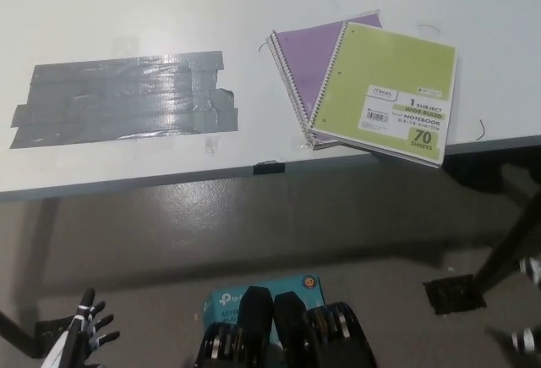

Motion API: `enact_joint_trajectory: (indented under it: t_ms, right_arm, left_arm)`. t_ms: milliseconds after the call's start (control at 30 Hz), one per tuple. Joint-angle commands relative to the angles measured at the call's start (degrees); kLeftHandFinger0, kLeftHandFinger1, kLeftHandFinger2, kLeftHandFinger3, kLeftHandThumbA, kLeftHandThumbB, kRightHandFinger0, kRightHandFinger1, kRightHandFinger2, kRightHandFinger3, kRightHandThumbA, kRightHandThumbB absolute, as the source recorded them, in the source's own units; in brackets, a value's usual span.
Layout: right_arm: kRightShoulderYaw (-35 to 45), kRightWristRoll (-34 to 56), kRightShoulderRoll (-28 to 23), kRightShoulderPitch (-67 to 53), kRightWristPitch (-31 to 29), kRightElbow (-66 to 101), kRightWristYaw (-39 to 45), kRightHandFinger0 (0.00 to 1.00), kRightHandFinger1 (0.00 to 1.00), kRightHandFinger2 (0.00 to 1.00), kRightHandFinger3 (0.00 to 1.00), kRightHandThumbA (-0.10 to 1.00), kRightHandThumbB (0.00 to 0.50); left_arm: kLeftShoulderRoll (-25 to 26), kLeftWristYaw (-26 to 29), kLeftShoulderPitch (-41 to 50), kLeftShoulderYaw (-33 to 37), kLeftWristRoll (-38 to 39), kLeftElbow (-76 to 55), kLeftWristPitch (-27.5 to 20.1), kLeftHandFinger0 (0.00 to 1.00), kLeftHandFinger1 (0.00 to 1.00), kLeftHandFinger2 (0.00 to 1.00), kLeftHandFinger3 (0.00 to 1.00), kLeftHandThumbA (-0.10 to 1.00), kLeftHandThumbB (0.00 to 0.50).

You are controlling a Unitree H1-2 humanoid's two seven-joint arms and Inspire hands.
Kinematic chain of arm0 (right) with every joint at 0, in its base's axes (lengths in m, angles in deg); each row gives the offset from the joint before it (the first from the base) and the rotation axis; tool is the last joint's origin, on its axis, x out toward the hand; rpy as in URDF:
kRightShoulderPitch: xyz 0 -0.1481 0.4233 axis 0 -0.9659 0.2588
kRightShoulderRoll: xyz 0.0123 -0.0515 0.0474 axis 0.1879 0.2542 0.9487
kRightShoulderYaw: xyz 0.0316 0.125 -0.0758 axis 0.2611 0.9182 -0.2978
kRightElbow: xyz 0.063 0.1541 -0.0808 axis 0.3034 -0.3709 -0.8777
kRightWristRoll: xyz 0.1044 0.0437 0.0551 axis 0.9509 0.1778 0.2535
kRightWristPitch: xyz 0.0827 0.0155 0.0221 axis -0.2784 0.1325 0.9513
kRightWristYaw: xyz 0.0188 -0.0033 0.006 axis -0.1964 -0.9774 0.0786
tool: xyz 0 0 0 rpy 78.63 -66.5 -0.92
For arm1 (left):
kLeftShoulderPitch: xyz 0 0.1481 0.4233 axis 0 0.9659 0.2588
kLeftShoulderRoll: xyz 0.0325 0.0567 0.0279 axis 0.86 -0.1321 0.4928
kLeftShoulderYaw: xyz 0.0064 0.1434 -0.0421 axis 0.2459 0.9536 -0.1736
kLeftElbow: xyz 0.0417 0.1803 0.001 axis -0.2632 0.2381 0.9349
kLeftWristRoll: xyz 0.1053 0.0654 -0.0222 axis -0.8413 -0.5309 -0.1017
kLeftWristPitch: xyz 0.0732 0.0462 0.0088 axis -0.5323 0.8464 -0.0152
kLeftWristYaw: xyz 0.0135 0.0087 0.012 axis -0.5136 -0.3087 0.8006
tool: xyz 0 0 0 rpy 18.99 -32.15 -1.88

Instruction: The robot uses its right hand to align two notebooks stacked together until they are fully overlapped

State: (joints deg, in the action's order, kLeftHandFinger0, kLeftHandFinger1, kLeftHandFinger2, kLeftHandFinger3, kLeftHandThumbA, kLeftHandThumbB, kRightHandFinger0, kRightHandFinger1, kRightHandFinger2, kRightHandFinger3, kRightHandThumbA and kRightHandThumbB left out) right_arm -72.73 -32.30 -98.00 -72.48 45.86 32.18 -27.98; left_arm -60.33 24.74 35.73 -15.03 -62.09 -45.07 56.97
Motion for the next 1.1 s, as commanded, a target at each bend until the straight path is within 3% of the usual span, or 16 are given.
enact_joint_trajectory:
  t_ms: [0,67,100,167,367,400,433,533,667,800,933,1067]
  right_arm:
    - [2.64,-5.73,0.06,8.5,0.99,7.01,5.95,1.0,1.0,1.0,1.0,0.99,0.162]
    - [2.44,-7.57,0.55,10.45,0.99,8.03,7.37,1.0,1.0,1.0,1.0,0.98,0.175]
    - [2.6,-8.85,1.67,13.24,0.99,9.65,9.09,1.0,1.0,1.0,1.0,0.92,0.186]
    - [2.56,-10.27,2.74,16.58,0.99,11.6,11.16,1.0,1.0,1.0,1.0,0.87,0.173]
    - [3.77,-13.31,8.38,27.8,0.99,12.31,12.34,1.0,1.0,1.0,1.0,0.77,0.182]
    - [4.71,-13.48,9.96,29.63,0.99,11.33,12.85,1.0,1.0,1.0,1.0,0.76,0.183]
    - [5.41,-13.48,11.81,33.27,0.99,8.56,13.15,1.0,1.0,1.0,1.0,0.73,0.172]
    - [6.96,-17.29,15.03,37.82,0.99,3.86,15.33,1.0,1.0,1.0,1.0,0.71,0.172]
    - [7.71,-19.22,17.48,42.02,0.99,-3.43,14.42,1.0,1.0,1.0,1.0,0.75,0.196]
    - [6.02,-22.24,19.63,45.93,0.99,-11.03,12.44,1.0,1.0,1.0,1.0,0.71,0.157]
    - [3.61,-25.59,20.83,49.75,0.99,-15.54,10.74,1.0,1.0,1.0,1.0,0.71,0.168]
    - [3.32,-26.46,22.82,51.95,0.99,-19.89,7.5,1.0,1.0,1.0,1.0,0.69,0.176]
  left_arm:
    - [1.42,-0.21,0.76,0.41,1.24,-1.89,0.92,0.78,0.91,1.0,1.0,1.0,0.456]
    - [1.42,-0.12,0.79,0.44,1.28,-1.94,0.92,0.77,0.91,1.0,1.0,1.0,0.457]
    - [1.47,-0.06,0.8,0.51,1.11,-1.88,0.92,0.77,0.9,1.0,1.0,1.0,0.463]
    - [1.51,-0.02,0.79,0.56,0.97,-1.83,0.92,0.74,0.87,1.0,1.0,1.0,0.463]
    - [1.55,0.44,1.87,0.67,1.75,-2.31,0.92,0.77,0.88,1.0,1.0,1.0,0.438]
    - [1.59,0.42,1.95,0.74,1.91,-2.45,0.92,0.8,0.9,1.0,1.0,1.0,0.458]
    - [1.83,0.4,1.92,1.15,1.28,-2.49,0.92,0.82,0.91,1.0,1.0,1.0,0.439]
    - [2.14,0.54,1.91,1.57,1.1,-2.37,0.92,0.83,0.92,1.0,1.0,1.0,0.405]
    - [2.14,0.76,1.89,1.46,1.99,-2.22,0.92,0.84,0.93,1.0,1.0,1.0,0.412]
    - [1.97,1.05,3.24,1.34,2.21,-3.25,0.92,0.86,0.93,1.0,1.0,1.0,0.444]
    - [2.16,0.87,3.11,1.58,2.35,-3.28,0.92,0.86,0.93,1.0,1.0,1.0,0.399]
    - [2.18,1.25,3.36,1.74,1.95,-3.21,0.92,0.86,0.91,1.0,1.0,1.0,0.387]
